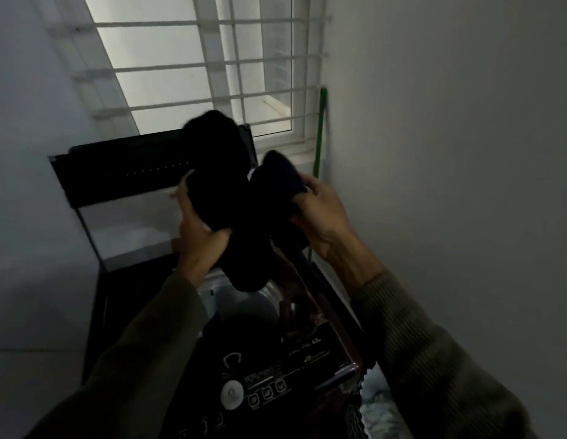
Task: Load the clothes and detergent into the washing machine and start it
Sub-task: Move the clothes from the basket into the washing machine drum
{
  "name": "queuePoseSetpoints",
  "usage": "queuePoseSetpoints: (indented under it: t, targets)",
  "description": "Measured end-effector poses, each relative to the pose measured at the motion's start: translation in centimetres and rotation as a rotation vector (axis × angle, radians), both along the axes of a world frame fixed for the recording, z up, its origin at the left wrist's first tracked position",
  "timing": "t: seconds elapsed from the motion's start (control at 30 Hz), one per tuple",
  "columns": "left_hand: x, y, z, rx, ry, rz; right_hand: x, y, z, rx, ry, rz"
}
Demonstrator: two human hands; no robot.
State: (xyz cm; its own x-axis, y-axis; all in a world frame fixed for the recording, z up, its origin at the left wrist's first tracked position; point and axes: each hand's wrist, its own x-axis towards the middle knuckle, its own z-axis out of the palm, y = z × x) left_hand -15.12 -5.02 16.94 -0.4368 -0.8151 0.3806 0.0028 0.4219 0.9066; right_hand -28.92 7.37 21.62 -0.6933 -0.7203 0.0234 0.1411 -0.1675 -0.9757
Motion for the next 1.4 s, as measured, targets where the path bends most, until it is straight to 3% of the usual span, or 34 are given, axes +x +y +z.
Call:
queuePoseSetpoints:
  t: [0.17,0.3,0.37,0.47,0.57,0.7,0.8,0.97,1.07,1.17,1.3,1.4]
  targets:
    - [2.7,-1.0,-0.6,0.180,0.074,-0.204,4.3,-4.0,1.1,0.068,0.118,0.031]
    - [4.2,-2.6,-1.5,0.388,0.120,-0.324,7.5,-6.1,0.7,0.062,0.132,0.199]
    - [4.7,-3.2,-1.5,0.496,0.126,-0.296,8.6,-7.0,0.6,0.041,0.093,0.279]
    - [5.4,-4.3,-2.1,0.441,0.150,-0.137,8.5,-7.9,0.1,-0.002,0.009,0.406]
    - [6.1,-5.9,-2.3,0.425,0.159,-0.056,8.6,-7.7,-0.9,0.057,0.149,0.530]
    - [6.0,-7.0,-1.9,0.514,0.248,-0.030,9.4,-7.5,-3.1,0.095,0.366,0.381]
    - [5.5,-7.1,-1.3,0.735,0.325,-0.116,8.5,-8.0,-6.9,0.144,0.557,0.236]
    - [6.1,-8.8,0.3,0.754,0.507,-0.140,6.4,-8.3,-13.3,0.168,0.719,0.233]
    - [6.9,-8.5,1.0,0.792,0.558,-0.270,5.9,-9.3,-16.5,0.293,0.607,0.162]
    - [7.5,-8.0,1.6,0.799,0.592,-0.331,6.4,-10.9,-17.2,0.400,0.304,0.069]
    - [8.4,-8.3,1.5,0.815,0.565,-0.246,6.1,-11.7,-14.3,0.195,-0.270,0.084]
    - [9.5,-9.0,0.1,0.817,0.535,-0.213,4.0,-12.3,-12.0,0.065,-0.452,0.139]
